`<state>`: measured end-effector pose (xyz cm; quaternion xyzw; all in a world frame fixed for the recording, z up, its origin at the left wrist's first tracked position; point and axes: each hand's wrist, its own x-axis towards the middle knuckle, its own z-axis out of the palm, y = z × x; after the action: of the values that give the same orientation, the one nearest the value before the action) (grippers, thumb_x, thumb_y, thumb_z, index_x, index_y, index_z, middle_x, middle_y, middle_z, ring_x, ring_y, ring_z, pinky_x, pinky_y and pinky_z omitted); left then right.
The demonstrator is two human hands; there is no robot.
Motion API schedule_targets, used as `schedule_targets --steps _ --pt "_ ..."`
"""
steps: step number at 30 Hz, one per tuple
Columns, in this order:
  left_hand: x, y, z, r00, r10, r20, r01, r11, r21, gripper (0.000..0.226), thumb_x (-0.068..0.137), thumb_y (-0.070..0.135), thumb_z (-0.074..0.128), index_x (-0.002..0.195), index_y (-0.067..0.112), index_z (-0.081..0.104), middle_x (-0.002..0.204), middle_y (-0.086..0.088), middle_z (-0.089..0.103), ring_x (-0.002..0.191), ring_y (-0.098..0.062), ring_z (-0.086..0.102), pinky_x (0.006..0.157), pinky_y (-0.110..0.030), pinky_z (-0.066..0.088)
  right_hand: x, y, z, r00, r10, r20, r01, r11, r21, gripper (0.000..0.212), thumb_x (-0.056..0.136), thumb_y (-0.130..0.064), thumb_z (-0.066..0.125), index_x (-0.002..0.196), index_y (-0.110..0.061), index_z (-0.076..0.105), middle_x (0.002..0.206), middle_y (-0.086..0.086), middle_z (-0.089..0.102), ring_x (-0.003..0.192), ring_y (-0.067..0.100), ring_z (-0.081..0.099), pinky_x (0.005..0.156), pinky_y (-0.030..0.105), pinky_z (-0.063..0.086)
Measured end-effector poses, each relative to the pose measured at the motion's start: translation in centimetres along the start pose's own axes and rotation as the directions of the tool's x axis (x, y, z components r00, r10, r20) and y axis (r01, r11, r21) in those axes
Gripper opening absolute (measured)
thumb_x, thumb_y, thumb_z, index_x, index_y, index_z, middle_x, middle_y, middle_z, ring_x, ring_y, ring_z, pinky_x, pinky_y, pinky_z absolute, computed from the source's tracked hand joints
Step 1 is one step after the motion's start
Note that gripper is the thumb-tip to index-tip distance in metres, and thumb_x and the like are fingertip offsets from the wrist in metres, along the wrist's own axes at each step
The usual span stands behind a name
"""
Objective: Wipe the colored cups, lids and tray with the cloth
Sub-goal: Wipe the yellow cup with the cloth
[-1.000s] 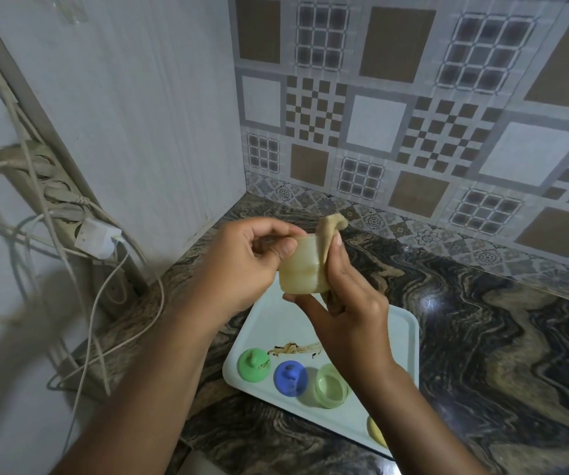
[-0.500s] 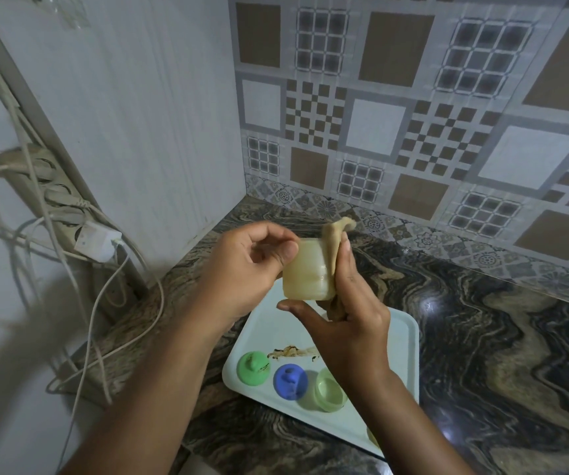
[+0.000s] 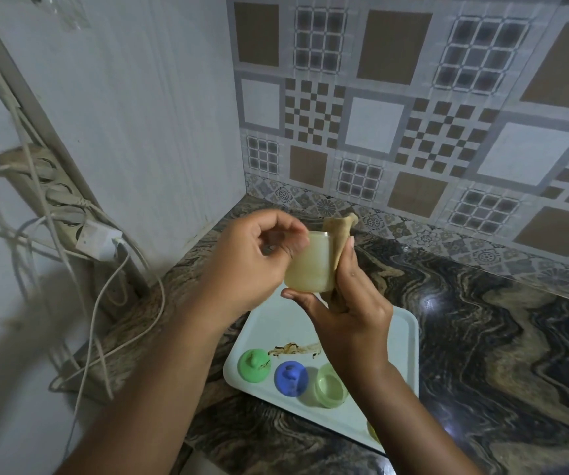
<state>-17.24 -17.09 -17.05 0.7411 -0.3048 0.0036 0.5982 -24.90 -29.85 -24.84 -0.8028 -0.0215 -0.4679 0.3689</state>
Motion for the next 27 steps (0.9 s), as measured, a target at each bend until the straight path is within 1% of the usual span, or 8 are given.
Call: schedule_targets --steps 3,6,8,14,18,20,23,27 --pt "-0.4 0.7 0.3 0.998 0.063 -0.025 -0.061 0.997 0.044 0.005 0.086 0.030 0.073 0.091 0.030 0.073 0.085 0.013 0.073 0.077 -0.003 0.066 0.069 -0.020 0.052 0.0 0.0 -0.4 0.998 0.050 0.026 -0.052 0.997 0.049 0.095 0.074 -0.038 0.086 0.143 0.008 0.039 0.116 0.029 0.070 0.098 0.028 0.071 0.087 0.029 0.060" --pt "-0.3 0.4 -0.5 0.998 -0.048 0.041 0.050 0.996 -0.067 0.028 0.085 0.042 0.064 0.104 0.025 0.075 0.097 0.009 0.076 0.084 -0.002 0.070 0.076 -0.024 0.053 0.3 -0.2 -1.0 0.989 0.146 0.023 -0.148 0.978 0.148 0.092 0.072 -0.039 0.084 0.140 0.011 0.048 0.117 0.027 0.070 0.098 0.012 0.058 0.089 0.014 0.051" --pt "-0.2 -0.3 -0.9 0.994 -0.079 0.070 0.087 0.989 -0.122 0.025 0.084 0.037 0.066 0.103 0.024 0.075 0.104 0.007 0.076 0.099 -0.009 0.070 0.087 -0.034 0.053 0.4 -0.1 -0.9 0.988 0.154 0.016 -0.154 0.971 0.183 0.090 0.071 -0.037 0.084 0.137 0.014 0.050 0.128 0.015 0.067 0.106 0.013 0.062 0.090 0.015 0.052" --pt "-0.5 -0.4 0.4 1.000 -0.002 -0.028 0.003 0.999 0.034 0.007 0.082 0.028 0.075 0.086 0.030 0.069 0.078 0.022 0.071 0.074 0.003 0.066 0.070 -0.018 0.051 -0.1 0.7 -0.1 0.999 0.014 0.038 -0.013 0.999 -0.034 0.090 0.070 -0.034 0.089 0.135 0.015 0.050 0.122 0.030 0.067 0.105 0.039 0.071 0.087 0.038 0.058" --pt "-0.9 0.5 0.4 0.999 -0.035 -0.034 0.033 0.998 -0.050 0.020 0.084 0.037 0.069 0.100 0.025 0.075 0.082 0.017 0.074 0.069 0.006 0.066 0.066 -0.015 0.051 0.0 0.1 -0.8 0.989 0.148 0.005 -0.148 0.982 0.118 0.092 0.070 -0.040 0.086 0.137 0.011 0.051 0.120 0.028 0.069 0.102 0.017 0.069 0.086 0.024 0.058" --pt "-0.7 0.5 -0.4 0.995 -0.100 0.022 0.102 0.988 -0.117 0.028 0.087 0.043 0.064 0.106 0.026 0.076 0.096 0.010 0.076 0.088 -0.003 0.071 0.079 -0.031 0.058 0.2 -0.3 -1.1 0.973 0.230 0.007 -0.225 0.945 0.236 0.091 0.070 -0.040 0.086 0.139 0.009 0.051 0.121 0.024 0.070 0.099 0.005 0.064 0.085 0.018 0.054" --pt "-0.5 0.6 -1.0 0.988 -0.139 0.062 0.150 0.965 -0.216 0.019 0.079 0.032 0.071 0.097 0.025 0.077 0.101 0.001 0.076 0.102 -0.019 0.070 0.093 -0.057 0.054 0.6 -0.3 -1.4 0.968 0.250 0.036 -0.248 0.911 0.329 0.092 0.072 -0.044 0.085 0.141 0.007 0.050 0.128 0.018 0.068 0.107 0.011 0.068 0.089 0.029 0.057" --pt "-0.2 0.6 -0.8 0.993 -0.113 0.026 0.116 0.983 -0.142 0.009 0.078 0.027 0.079 0.085 0.029 0.074 0.083 0.007 0.072 0.085 -0.016 0.067 0.089 -0.055 0.057 0.9 -0.4 -1.2 0.999 0.031 0.041 -0.033 0.999 0.026 0.085 0.073 -0.037 0.086 0.135 0.009 0.053 0.124 0.027 0.067 0.094 0.019 0.071 0.078 0.015 0.055"
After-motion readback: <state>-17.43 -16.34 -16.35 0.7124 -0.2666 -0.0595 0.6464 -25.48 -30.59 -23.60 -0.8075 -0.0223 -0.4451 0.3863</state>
